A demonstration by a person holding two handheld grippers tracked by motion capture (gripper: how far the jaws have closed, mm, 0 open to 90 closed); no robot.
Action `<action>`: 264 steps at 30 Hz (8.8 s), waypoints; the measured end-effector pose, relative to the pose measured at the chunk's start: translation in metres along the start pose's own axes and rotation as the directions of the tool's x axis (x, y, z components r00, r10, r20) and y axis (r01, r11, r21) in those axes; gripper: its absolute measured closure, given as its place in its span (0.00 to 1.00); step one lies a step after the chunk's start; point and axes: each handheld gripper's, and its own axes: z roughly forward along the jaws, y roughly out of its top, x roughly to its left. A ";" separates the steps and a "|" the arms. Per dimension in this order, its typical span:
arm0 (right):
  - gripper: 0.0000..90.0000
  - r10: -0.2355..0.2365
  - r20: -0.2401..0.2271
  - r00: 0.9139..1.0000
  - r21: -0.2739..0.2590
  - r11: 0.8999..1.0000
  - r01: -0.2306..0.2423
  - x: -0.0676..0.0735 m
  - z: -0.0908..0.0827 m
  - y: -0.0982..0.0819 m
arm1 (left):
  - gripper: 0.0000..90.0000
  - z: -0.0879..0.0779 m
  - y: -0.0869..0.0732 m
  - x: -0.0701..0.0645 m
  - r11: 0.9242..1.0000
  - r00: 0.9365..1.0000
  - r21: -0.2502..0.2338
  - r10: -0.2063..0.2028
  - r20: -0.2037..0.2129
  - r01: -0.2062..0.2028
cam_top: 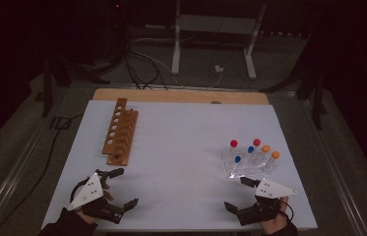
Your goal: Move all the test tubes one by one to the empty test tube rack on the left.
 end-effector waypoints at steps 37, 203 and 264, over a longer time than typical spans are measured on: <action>0.00 0.046 0.317 0.947 -0.178 0.984 0.011 -0.004 -0.009 0.073 | 0.01 0.001 0.000 0.000 1.000 1.000 0.001 -0.009 0.000 0.009; 0.58 -0.063 0.107 0.992 0.137 0.989 0.048 0.042 0.047 0.093 | 0.86 0.139 0.107 -0.018 0.992 0.970 0.093 0.063 0.236 -0.087; 0.00 0.000 0.048 0.999 -0.044 0.999 0.002 0.034 0.030 0.089 | 0.86 0.081 0.110 0.230 0.978 0.829 0.104 -0.096 -0.551 0.182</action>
